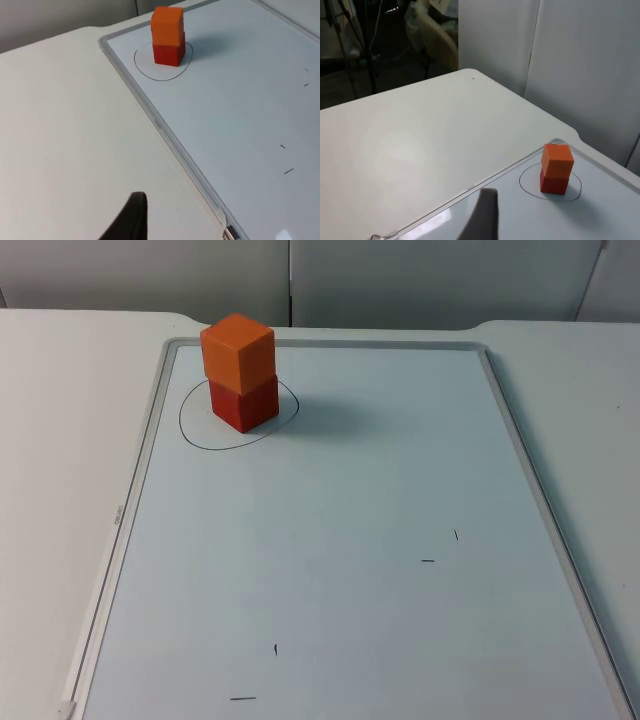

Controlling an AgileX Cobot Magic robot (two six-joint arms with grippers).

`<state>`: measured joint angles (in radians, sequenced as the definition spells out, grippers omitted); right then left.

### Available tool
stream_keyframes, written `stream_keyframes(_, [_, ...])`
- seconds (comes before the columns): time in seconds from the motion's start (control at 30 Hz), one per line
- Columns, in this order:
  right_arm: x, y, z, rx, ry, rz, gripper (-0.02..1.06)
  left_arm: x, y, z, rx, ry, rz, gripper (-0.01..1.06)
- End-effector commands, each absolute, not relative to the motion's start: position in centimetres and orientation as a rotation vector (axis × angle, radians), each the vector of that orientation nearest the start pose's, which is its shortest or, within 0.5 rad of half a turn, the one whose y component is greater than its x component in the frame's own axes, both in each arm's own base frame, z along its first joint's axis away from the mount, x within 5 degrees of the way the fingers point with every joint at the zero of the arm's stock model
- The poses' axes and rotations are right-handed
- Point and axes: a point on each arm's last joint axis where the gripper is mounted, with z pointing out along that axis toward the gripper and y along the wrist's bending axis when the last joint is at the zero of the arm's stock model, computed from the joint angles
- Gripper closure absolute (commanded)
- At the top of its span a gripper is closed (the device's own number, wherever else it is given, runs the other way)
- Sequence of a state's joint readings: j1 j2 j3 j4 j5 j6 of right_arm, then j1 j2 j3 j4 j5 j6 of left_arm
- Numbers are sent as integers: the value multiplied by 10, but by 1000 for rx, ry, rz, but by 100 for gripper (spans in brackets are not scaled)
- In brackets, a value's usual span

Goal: Pick up one cube with the left hand and another cube with the right hand. First place the cube in the right hand at the target position, then stack the cube in the left hand on top.

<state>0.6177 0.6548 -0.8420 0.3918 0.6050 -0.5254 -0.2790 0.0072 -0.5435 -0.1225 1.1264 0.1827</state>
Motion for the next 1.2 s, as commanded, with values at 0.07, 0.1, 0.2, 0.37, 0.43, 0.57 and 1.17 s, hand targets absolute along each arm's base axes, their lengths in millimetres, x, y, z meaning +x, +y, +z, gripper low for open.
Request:
stream_keyframes(0.07, [85,86,386,-893,1683,504,27,-13,-5,283,455,2012,-209,0])
stream_keyframes(0.1, [85,86,386,-893,1683,504,27,-13,-4,283,444,2015,-200,0])
stream_keyframes(0.2, [85,86,386,-896,1686,505,27,-12,-2,282,408,2023,-192,0])
stream_keyframes(0.37, [85,86,386,-898,1685,504,27,-11,-1,282,395,2026,-174,0])
stream_keyframes(0.43, [85,86,386,-898,1685,504,27,-10,2,282,376,2026,-137,0])
stream_keyframes(0.57, [85,86,386,-898,1685,504,27,-9,2,281,307,2037,-178,0])
stream_keyframes(1.17, [85,86,385,-912,1678,490,27,-7,1,279,294,2035,-195,0])
